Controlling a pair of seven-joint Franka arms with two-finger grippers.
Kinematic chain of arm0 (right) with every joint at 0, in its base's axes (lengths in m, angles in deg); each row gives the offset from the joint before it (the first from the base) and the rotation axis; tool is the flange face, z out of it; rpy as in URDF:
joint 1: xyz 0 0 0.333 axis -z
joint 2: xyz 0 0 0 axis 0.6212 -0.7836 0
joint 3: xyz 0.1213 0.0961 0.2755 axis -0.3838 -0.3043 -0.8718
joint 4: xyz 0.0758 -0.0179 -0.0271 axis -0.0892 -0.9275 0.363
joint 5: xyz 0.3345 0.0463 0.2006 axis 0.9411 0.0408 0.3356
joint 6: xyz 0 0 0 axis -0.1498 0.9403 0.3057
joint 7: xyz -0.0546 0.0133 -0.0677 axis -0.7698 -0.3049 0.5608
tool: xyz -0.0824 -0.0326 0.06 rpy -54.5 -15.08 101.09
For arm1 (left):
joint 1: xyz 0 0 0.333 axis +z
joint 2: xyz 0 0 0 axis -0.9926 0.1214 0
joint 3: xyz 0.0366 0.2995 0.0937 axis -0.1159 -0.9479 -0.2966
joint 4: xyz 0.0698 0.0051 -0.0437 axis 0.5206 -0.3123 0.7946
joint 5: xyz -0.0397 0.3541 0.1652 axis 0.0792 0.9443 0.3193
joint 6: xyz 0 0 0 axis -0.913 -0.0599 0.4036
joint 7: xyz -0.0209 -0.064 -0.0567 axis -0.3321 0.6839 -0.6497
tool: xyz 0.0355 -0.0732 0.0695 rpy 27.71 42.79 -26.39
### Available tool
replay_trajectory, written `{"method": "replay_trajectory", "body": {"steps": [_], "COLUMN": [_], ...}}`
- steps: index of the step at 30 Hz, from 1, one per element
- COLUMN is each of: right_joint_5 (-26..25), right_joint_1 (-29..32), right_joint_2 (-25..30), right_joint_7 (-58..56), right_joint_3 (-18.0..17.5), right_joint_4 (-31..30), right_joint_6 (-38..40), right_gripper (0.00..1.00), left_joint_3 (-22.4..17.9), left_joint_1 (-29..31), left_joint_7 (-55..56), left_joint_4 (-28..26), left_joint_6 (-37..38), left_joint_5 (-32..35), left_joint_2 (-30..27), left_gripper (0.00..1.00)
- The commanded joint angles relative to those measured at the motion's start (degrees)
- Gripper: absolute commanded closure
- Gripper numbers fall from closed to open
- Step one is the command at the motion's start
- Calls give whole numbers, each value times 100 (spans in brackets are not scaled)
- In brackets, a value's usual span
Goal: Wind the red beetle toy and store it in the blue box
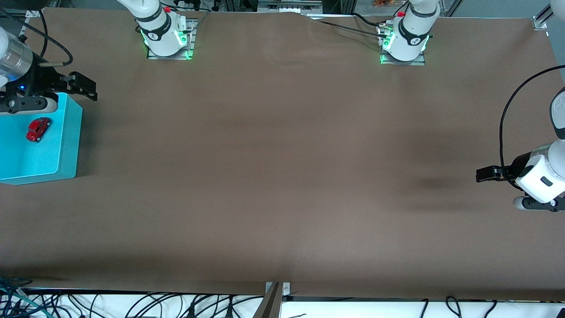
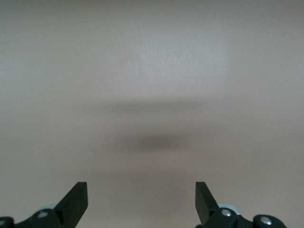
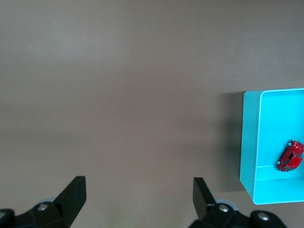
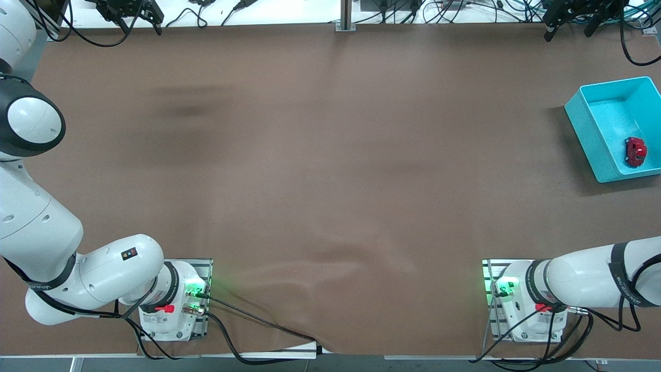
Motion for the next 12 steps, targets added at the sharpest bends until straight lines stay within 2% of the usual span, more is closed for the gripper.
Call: {"method": "replay_trajectory", "body": {"steps": [1, 12], "right_joint_5": [91, 29], "right_joint_1": [-41, -76], "right_joint_2": [125, 108], "right_joint_7": [54, 62], "right_joint_3": [78, 42], "right_joint_4": [-46, -28], "right_joint_6": [-43, -131], "right_gripper": [0, 0], "left_joint_3": [5, 5], "left_joint_1": [-29, -20], "left_joint_7": [-109, -109], "left_joint_4": [101, 101], "left_joint_6": [96, 96], "left_joint_5": [134, 134], "left_joint_2": [23, 23], "left_gripper": [0, 0]}}
